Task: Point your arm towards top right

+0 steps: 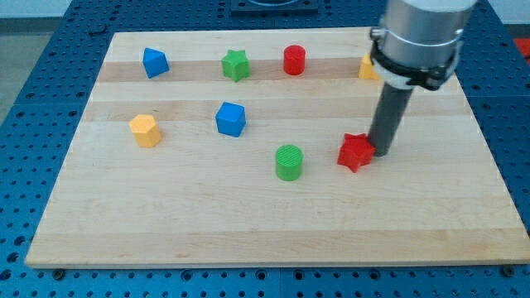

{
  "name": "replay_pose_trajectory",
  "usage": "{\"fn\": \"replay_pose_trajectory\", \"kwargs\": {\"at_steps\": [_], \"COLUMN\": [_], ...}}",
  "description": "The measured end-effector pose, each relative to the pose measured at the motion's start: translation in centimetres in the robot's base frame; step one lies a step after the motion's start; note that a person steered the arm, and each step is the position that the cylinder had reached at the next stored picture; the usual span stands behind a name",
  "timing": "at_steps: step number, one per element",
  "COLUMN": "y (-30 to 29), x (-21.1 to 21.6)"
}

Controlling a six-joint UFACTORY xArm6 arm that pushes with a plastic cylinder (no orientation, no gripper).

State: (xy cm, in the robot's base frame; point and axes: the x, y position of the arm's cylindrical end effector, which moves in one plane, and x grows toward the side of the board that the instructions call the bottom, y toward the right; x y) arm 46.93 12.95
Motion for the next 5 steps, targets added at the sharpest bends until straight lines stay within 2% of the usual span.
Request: {"fn": "replay_pose_trajectory", "kwargs": {"at_steps": [2, 3, 5], "y": [-4.9, -4.6, -2.3], "x": [1.1, 1.2, -3.5]}}
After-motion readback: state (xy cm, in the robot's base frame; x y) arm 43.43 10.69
